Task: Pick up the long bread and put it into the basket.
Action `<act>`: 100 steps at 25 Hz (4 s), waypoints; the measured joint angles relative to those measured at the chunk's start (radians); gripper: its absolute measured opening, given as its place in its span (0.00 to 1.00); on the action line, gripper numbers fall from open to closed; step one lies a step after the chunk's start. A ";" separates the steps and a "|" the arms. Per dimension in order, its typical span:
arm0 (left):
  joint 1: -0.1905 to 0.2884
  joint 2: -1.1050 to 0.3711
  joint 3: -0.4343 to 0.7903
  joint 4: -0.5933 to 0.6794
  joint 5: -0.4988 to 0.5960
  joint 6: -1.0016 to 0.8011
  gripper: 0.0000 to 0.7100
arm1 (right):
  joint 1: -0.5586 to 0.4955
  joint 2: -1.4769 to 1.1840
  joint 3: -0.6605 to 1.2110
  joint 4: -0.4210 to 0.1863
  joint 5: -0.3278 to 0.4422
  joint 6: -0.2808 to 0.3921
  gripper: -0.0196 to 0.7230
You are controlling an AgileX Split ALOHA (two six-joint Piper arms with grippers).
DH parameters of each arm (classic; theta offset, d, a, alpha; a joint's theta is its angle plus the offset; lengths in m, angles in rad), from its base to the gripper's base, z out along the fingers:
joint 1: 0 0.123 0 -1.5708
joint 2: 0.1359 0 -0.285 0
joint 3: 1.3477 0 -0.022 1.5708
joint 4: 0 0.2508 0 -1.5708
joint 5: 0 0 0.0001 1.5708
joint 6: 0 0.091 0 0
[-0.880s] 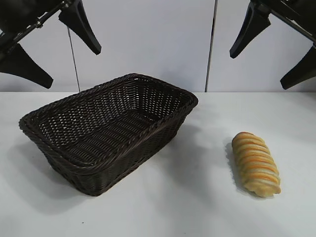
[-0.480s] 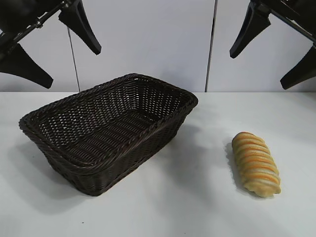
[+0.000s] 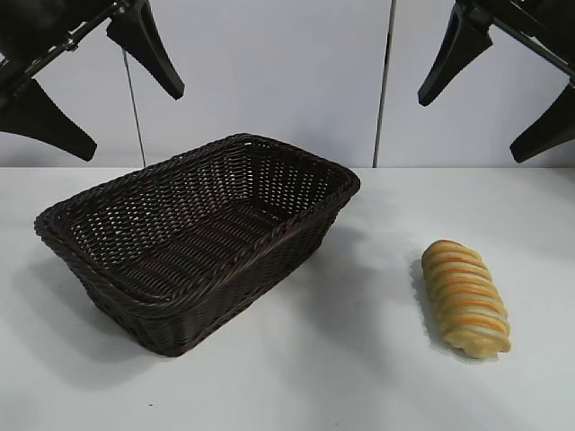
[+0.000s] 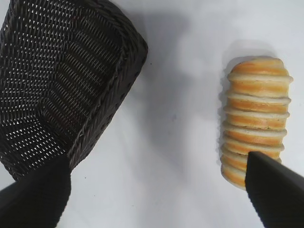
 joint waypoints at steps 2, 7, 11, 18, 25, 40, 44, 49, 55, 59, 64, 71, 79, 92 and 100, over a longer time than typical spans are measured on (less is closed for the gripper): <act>0.000 0.000 0.000 0.000 -0.001 0.000 0.98 | 0.000 0.000 0.000 0.000 0.000 0.000 0.96; 0.000 0.000 0.000 -0.001 -0.014 0.000 0.98 | 0.000 0.000 0.000 0.000 -0.001 0.000 0.96; 0.001 -0.002 0.000 0.011 -0.006 -0.034 0.98 | 0.000 0.000 0.000 0.000 -0.004 0.000 0.96; -0.004 -0.139 0.076 0.280 0.031 -0.273 0.97 | 0.000 0.000 0.000 0.000 -0.004 -0.008 0.96; -0.021 -0.200 0.347 0.280 -0.114 -0.362 0.97 | 0.000 0.000 0.000 0.000 -0.004 -0.014 0.96; -0.035 0.106 0.418 0.117 -0.408 -0.367 0.97 | 0.000 0.000 0.000 0.000 -0.008 -0.022 0.96; -0.035 0.130 0.418 0.097 -0.432 -0.367 0.83 | 0.000 0.000 0.000 0.000 -0.008 -0.024 0.96; -0.035 0.130 0.391 0.080 -0.443 -0.368 0.39 | 0.000 0.000 0.000 0.000 -0.008 -0.026 0.96; -0.038 0.136 0.342 0.096 -0.400 -0.359 0.14 | 0.000 0.000 0.000 0.000 -0.008 -0.026 0.96; -0.040 0.139 0.299 0.104 -0.367 -0.360 0.14 | 0.000 0.000 0.000 0.000 -0.008 -0.026 0.96; -0.040 0.139 0.181 0.106 -0.293 -0.305 0.14 | 0.000 0.000 0.000 0.000 -0.008 -0.026 0.96; -0.040 0.187 -0.076 0.143 -0.018 -0.104 0.14 | 0.000 0.000 0.000 0.000 -0.008 -0.027 0.96; -0.040 0.350 -0.234 0.163 0.115 -0.016 0.14 | 0.000 0.000 0.000 0.000 -0.002 -0.029 0.96; -0.040 0.472 -0.241 0.184 0.081 -0.014 0.14 | 0.000 0.000 0.000 -0.001 -0.001 -0.037 0.96; -0.040 0.462 -0.244 0.160 0.087 -0.012 0.81 | 0.000 0.000 0.000 -0.001 -0.001 -0.037 0.96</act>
